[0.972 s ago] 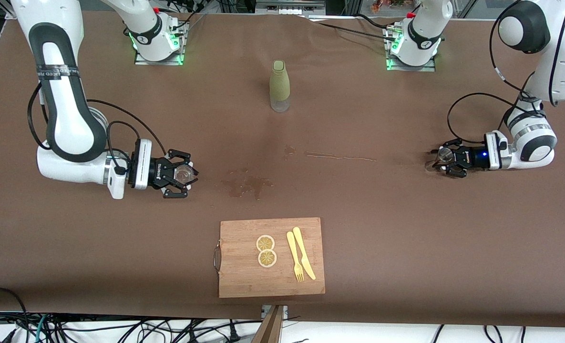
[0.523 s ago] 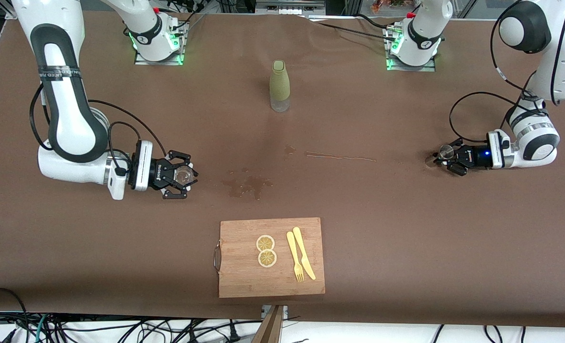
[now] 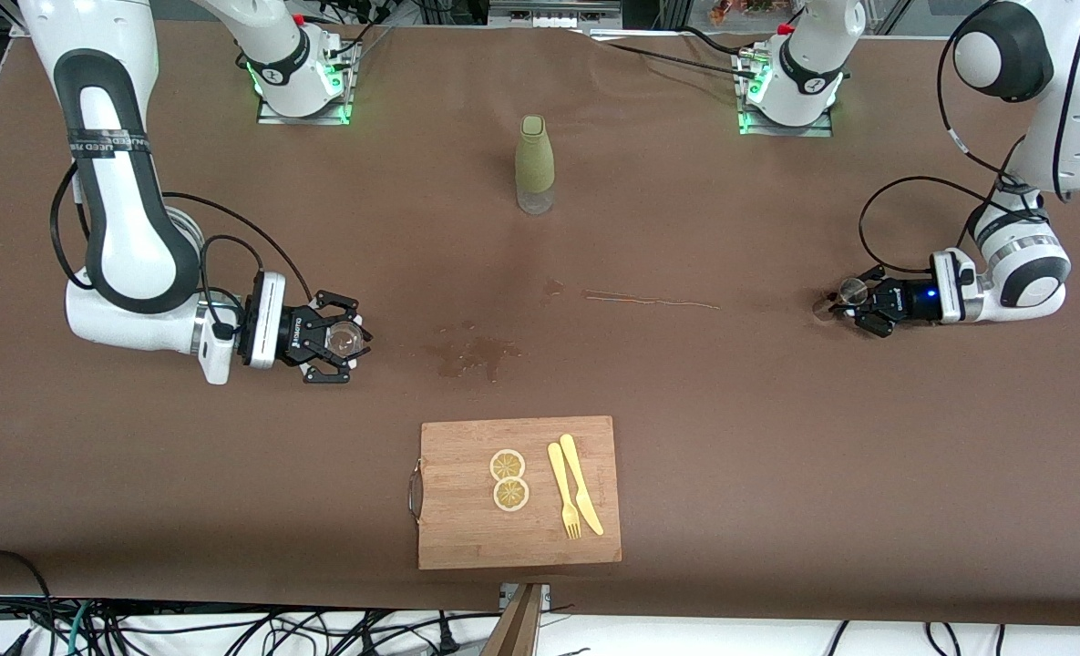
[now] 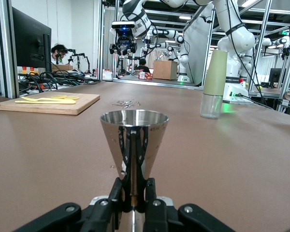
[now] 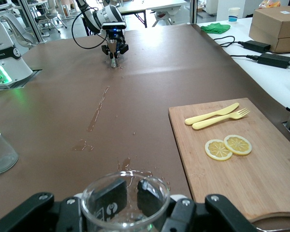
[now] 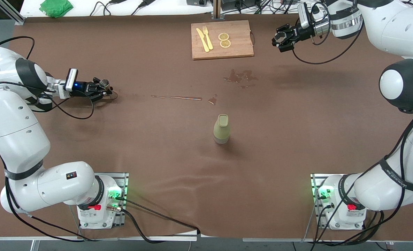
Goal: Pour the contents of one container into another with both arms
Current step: 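Carry the jigger with the left gripper toward the beaker held by the right gripper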
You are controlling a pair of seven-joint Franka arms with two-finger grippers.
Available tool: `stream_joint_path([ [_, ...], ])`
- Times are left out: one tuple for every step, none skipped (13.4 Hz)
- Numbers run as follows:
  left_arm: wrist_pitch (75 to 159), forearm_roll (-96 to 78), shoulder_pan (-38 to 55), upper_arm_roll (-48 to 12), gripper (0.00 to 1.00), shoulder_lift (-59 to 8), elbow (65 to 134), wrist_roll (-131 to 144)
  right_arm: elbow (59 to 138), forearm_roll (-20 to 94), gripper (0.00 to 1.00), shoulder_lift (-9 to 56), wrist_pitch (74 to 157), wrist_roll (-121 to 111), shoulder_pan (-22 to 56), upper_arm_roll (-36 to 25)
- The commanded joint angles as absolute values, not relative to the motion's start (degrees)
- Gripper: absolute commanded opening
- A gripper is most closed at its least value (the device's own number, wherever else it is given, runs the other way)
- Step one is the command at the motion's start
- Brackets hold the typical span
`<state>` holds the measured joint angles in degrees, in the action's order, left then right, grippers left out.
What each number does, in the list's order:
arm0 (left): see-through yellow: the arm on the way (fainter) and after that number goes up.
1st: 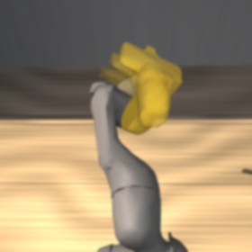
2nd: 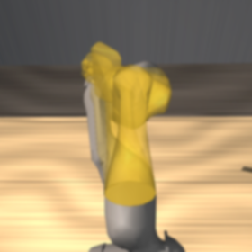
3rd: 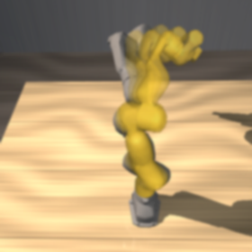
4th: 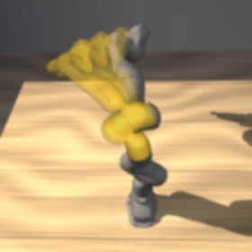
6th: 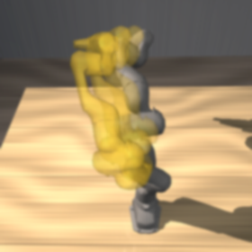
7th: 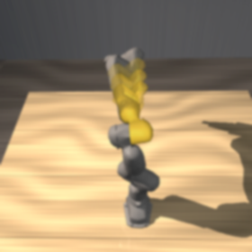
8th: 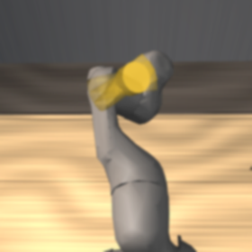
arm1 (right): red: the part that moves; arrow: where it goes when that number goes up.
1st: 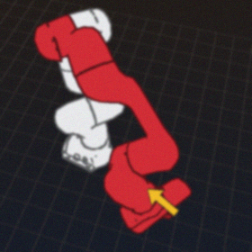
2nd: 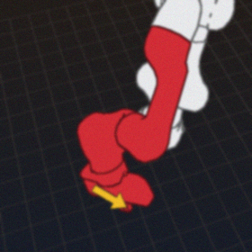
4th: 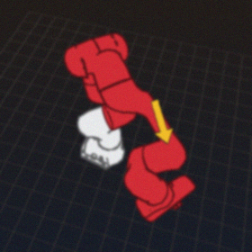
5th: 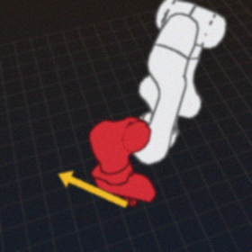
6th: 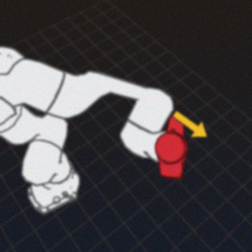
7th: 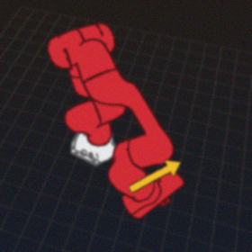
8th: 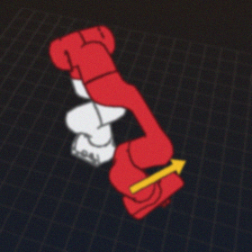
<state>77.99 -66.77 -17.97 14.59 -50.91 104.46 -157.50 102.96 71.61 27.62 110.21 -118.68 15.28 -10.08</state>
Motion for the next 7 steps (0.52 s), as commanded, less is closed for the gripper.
stream_joint_path([
  [80.2,-69.4,-16.2,12.1,0.0,-50.2,104.7,-163.6,103.9,72.2,0.2,27.2,110.7,-119.0,15.4,-10.3],
  [80.2,-69.5,-15.1,11.0,0.0,-49.4,104.5,-162.0,103.9,72.2,0.2,27.1,110.7,-119.0,15.4,-10.6],
  [80.2,-70.7,-13.8,10.2,0.0,-48.9,104.3,-160.9,103.9,72.2,0.2,27.2,110.7,-118.8,15.4,-10.7],
  [80.2,-73.0,-12.1,9.4,0.0,-48.9,104.3,-160.1,103.8,72.3,0.2,27.1,110.7,-118.7,15.4,-10.7],
  [80.3,-75.6,-9.5,9.1,0.0,-48.8,104.3,-159.7,103.8,72.4,0.2,27.2,110.7,-118.7,15.4,-10.7],
  [81.1,-78.3,-6.5,9.1,0.0,-48.6,104.3,-159.3,103.9,72.4,0.2,27.1,110.7,-118.6,15.6,-10.7],
  [82.7,-80.4,-3.8,9.1,0.0,-48.1,104.3,-158.5,103.8,72.4,0.2,27.1,110.7,-118.2,15.8,-10.7],
])
